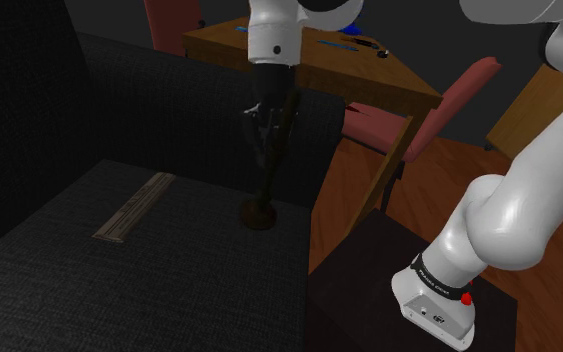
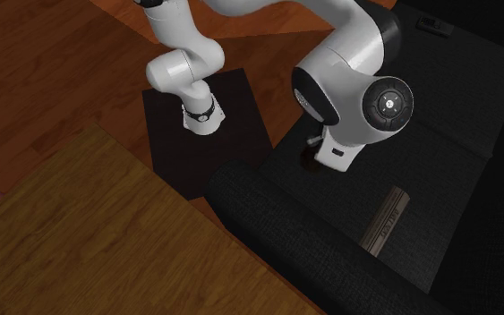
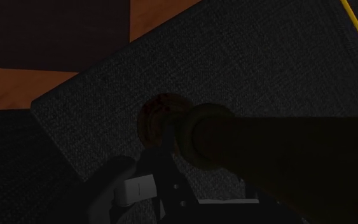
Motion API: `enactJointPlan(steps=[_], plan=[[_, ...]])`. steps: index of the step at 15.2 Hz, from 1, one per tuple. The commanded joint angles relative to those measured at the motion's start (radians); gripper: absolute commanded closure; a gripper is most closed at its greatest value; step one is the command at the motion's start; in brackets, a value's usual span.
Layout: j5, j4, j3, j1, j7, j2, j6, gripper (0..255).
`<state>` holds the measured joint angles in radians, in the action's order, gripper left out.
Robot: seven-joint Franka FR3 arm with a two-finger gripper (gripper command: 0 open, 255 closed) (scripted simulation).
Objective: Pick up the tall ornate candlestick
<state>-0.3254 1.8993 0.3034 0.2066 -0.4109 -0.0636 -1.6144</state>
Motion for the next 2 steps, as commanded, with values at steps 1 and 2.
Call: enactJointPlan(steps=[1, 2], plan=[[0.001, -0.018, -0.001, -0.001, -0.004, 0.001, 0.017, 255], [0.001, -0.018, -0.001, -0.001, -0.004, 0.001, 0.017, 255]])
